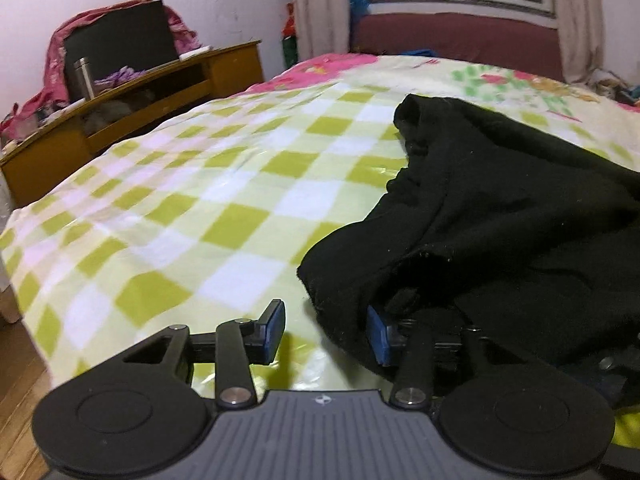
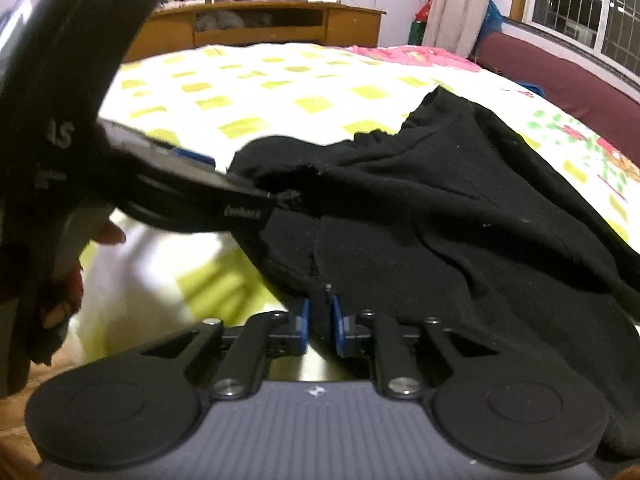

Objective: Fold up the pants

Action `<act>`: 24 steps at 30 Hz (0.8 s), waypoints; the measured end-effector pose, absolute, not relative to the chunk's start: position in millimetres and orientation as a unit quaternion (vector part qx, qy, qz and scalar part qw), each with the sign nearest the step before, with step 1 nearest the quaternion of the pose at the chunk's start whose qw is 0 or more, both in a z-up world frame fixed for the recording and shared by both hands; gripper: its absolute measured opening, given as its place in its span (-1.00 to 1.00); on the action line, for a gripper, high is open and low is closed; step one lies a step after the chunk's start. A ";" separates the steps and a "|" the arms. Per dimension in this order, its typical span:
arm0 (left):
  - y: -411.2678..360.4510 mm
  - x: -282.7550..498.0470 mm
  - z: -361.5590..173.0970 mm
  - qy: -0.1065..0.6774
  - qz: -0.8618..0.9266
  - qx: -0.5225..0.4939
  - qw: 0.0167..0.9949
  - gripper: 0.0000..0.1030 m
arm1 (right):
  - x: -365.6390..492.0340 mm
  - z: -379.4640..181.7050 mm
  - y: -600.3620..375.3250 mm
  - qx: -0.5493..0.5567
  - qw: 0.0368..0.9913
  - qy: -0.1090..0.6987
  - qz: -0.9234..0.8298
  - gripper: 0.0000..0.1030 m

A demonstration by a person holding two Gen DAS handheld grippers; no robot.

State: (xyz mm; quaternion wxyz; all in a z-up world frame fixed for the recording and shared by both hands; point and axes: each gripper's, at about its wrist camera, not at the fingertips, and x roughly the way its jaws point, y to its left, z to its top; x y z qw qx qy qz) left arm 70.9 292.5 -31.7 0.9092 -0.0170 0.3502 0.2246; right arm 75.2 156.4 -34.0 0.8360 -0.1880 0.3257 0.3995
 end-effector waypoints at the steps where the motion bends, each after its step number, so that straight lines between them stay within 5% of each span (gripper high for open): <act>1: 290.8 66.5 -28.5 0.347 0.225 -0.015 0.910 0.18 | 75.8 -28.6 148.9 -0.170 0.837 0.329 0.403 -0.51; 8: 238.0 50.3 -5.6 0.318 0.192 0.032 0.928 0.18 | 97.6 -5.8 -6.0 -0.035 0.884 0.374 0.280 -0.35; 15: 103.0 76.2 -13.2 0.318 0.009 0.092 0.944 0.19 | 102.7 -20.7 -228.5 0.070 0.916 0.395 -0.005 -0.24; 24: -46.6 120.6 -24.0 0.320 -0.145 0.130 0.927 0.19 | 112.1 -34.8 -390.1 0.291 0.890 0.324 -0.135 -0.10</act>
